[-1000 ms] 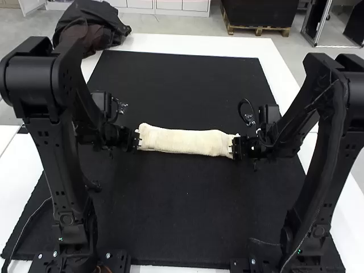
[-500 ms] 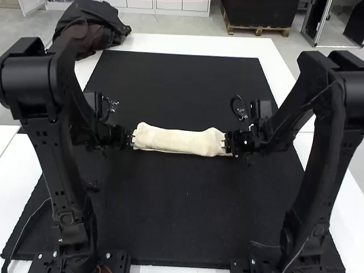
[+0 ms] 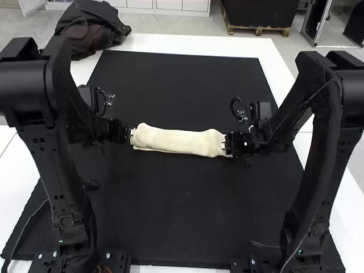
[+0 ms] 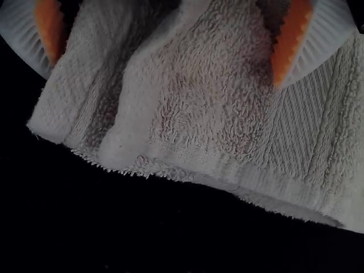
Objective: Fold the towel.
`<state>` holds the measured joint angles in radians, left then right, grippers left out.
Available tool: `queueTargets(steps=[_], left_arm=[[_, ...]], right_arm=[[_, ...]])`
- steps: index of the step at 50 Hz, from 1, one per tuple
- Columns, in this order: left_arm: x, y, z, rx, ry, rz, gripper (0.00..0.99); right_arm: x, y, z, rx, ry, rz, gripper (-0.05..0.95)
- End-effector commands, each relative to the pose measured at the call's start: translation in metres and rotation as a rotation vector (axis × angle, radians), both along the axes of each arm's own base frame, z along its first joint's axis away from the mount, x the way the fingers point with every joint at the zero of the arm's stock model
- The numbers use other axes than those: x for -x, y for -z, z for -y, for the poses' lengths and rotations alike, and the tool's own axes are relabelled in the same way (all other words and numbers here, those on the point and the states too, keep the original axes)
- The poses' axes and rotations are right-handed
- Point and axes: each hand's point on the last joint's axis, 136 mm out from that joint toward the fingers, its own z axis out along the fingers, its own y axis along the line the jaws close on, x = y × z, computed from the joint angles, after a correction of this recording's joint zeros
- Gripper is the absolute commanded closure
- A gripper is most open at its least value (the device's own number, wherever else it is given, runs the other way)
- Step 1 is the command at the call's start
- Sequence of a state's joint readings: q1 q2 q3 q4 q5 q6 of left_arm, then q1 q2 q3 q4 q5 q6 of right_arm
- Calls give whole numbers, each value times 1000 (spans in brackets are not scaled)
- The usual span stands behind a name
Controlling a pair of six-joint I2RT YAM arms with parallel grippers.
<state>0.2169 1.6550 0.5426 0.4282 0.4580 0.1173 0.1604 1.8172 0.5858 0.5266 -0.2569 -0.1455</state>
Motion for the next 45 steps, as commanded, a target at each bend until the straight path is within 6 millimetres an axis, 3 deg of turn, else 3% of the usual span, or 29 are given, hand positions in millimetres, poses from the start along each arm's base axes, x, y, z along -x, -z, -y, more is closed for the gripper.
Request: queueTargets(steps=[1,3,8,13,20,32,45], left_arm=[[-5,-21,0,35,-8,52,25],[-5,-23,0,39,-11,58,25],[-6,-27,-1,40,-16,66,25],[-6,-29,-1,45,-21,69,25],[-6,-34,-1,42,-22,78,25],[-4,-38,-1,41,-24,84,25],[-1,-35,-7,41,-38,73,25]], right_arm=[[-3,5,15,21,55,-9,113],[-1,7,16,23,56,-16,115],[2,14,16,30,51,-31,226],[6,23,17,46,38,-47,402],[8,31,16,62,9,-39,902],[6,26,18,42,20,-32,923],[-14,-27,28,-9,72,63,923]])
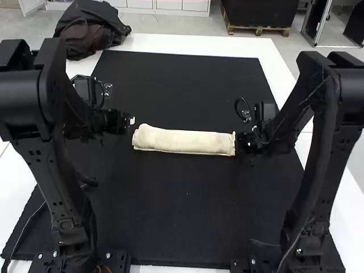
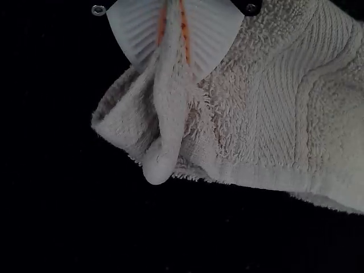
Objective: Fold the towel.
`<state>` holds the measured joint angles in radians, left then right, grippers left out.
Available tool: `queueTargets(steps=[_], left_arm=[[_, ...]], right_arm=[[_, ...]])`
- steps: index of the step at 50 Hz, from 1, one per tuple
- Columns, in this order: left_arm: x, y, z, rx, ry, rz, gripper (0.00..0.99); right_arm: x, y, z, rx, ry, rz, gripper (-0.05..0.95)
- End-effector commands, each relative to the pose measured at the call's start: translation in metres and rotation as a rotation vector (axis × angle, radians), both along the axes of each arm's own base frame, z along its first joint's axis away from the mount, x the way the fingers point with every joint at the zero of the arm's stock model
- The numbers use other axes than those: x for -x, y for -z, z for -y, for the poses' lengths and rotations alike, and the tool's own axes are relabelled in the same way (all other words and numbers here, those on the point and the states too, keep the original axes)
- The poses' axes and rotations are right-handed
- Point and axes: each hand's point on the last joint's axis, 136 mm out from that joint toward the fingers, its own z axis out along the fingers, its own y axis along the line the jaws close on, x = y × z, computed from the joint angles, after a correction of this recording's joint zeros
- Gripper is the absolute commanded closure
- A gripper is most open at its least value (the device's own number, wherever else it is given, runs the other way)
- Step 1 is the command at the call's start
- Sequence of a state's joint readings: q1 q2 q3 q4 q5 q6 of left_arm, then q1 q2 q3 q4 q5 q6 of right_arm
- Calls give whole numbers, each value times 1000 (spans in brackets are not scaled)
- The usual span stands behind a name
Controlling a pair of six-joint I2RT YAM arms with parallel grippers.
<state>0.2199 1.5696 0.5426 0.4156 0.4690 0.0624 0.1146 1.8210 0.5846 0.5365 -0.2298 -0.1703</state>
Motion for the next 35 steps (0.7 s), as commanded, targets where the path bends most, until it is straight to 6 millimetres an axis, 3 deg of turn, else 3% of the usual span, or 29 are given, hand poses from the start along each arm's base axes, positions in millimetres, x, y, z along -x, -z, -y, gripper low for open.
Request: queueTargets(steps=[1,7,20,35], left_arm=[[2,-6,-8,7,-17,16,25],[3,-4,-14,5,-33,13,25],[7,1,-12,6,-30,2,25],[13,8,-13,-7,-35,-15,25]], right_arm=[[-8,-31,7,-43,26,54,923],[-11,-48,12,-47,37,78,923],[-15,-77,0,-73,3,109,923],[-16,-111,-79,-126,-179,147,923]])
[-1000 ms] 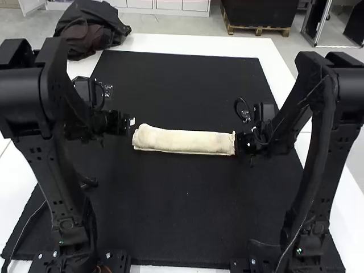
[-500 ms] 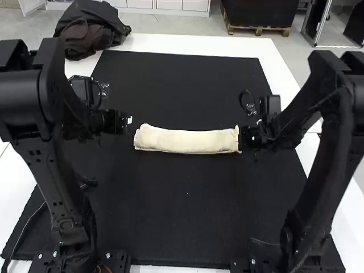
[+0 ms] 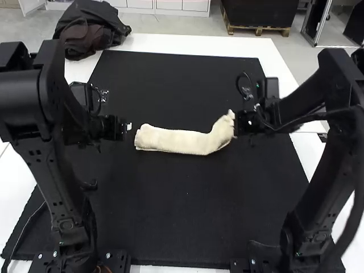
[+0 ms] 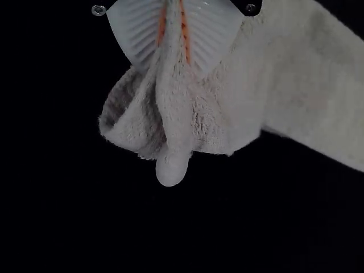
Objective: Fold the towel.
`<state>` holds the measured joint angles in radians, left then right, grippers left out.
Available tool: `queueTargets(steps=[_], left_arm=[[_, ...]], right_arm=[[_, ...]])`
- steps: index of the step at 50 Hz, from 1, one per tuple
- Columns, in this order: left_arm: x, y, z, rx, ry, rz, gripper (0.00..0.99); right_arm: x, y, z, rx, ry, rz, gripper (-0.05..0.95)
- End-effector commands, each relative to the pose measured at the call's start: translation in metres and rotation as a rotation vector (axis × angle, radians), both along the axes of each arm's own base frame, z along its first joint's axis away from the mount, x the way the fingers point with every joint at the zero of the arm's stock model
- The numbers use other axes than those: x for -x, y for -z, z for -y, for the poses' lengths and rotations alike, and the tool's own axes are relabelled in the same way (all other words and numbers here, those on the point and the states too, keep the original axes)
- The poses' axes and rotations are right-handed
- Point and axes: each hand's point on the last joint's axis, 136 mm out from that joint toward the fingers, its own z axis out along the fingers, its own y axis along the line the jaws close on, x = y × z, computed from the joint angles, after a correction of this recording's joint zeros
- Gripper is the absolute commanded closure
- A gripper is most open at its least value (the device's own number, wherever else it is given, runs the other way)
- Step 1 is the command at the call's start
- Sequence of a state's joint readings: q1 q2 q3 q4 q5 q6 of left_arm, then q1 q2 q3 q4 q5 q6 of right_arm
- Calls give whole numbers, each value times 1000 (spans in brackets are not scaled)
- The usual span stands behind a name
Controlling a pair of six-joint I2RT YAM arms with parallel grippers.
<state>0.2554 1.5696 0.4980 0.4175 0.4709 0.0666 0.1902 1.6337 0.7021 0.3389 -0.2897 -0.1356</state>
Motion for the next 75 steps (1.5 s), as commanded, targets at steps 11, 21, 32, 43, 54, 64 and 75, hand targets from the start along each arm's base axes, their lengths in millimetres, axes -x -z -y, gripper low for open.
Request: queueTargets(steps=[11,21,32,43,54,64,75], left_arm=[[0,-6,-3,-18,-1,21,25],[1,-7,-5,-23,-7,24,25],[5,-8,-12,-32,-32,33,25],[9,-11,-28,-36,-78,47,25],[10,-19,-42,-42,-114,68,25],[10,-25,-43,-43,-122,80,25],[11,-25,-43,-39,-123,75,25]], right_arm=[[6,-45,-90,-77,-183,77,923],[6,-52,-127,-96,-244,87,923],[10,-57,-174,-111,-329,95,923],[23,-55,-215,-125,-404,92,923],[29,-47,-245,-134,-453,84,923],[32,-45,-269,-147,-490,92,923],[25,-41,-283,-149,-501,96,923]])
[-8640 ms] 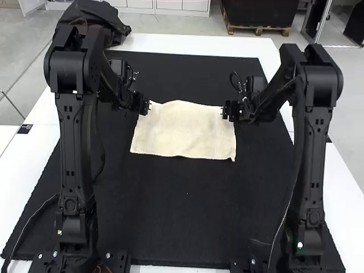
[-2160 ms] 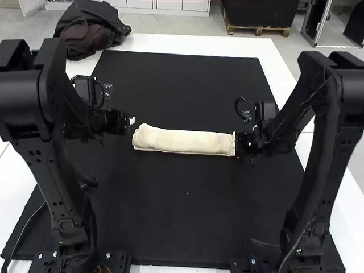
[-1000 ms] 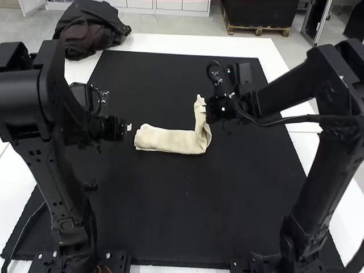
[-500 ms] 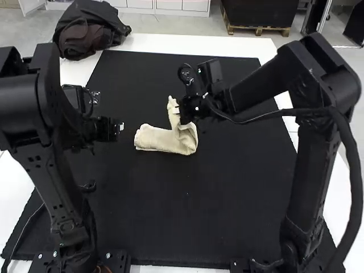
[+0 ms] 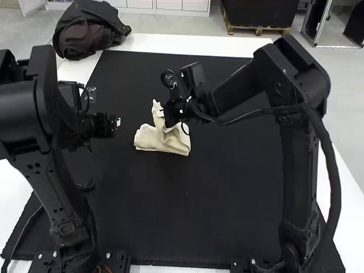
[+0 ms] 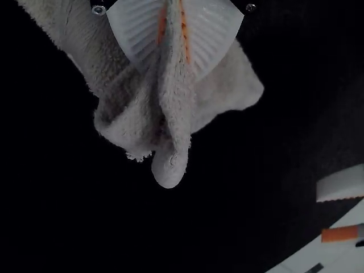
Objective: Fold the towel.
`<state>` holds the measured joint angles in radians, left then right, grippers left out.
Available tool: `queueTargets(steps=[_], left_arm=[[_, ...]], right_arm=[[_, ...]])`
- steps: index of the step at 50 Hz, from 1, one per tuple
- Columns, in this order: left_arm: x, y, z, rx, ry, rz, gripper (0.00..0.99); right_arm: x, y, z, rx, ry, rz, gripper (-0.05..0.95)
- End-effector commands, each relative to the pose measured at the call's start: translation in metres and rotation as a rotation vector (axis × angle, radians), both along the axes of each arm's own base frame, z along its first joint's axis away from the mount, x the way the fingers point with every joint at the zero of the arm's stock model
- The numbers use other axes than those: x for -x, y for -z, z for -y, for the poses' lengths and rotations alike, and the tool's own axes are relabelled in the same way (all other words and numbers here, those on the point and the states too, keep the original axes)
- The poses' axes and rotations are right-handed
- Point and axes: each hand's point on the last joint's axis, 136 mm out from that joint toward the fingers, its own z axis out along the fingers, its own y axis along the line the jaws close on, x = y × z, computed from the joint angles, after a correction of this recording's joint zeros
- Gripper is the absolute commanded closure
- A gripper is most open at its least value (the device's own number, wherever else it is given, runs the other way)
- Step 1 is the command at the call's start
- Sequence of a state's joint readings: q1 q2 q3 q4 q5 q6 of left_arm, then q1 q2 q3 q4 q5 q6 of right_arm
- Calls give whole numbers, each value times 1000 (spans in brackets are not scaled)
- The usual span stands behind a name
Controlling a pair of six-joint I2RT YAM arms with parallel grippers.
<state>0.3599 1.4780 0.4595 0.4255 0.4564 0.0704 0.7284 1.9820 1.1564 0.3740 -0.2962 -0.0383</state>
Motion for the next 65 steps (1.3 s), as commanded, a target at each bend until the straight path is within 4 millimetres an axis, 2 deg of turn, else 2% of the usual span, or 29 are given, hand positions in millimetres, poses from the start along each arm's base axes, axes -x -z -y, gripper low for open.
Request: queueTargets(steps=[1,18,21,26,30,39,53,65], left_arm=[[2,-6,-3,-10,-9,18,25],[3,-8,-3,-10,-9,18,25],[3,-8,-3,-10,-9,17,25],[3,-7,-3,-11,-9,21,25],[4,-7,-2,-13,-8,20,25],[3,-7,-1,-13,-7,22,25],[5,-5,0,-15,-4,18,25],[4,-7,0,-16,-4,26,25]], right_arm=[[-4,-12,-14,-31,-13,21,923],[-14,-11,-31,-53,-14,20,918],[-15,-13,-34,-64,-8,12,826],[-17,-18,-36,-81,-3,5,575],[-15,-18,-37,-91,-1,-15,503],[-10,-19,-38,-92,-11,-27,497],[-5,-43,-40,-139,-25,-35,497],[6,-51,-49,-166,-54,-53,497]])
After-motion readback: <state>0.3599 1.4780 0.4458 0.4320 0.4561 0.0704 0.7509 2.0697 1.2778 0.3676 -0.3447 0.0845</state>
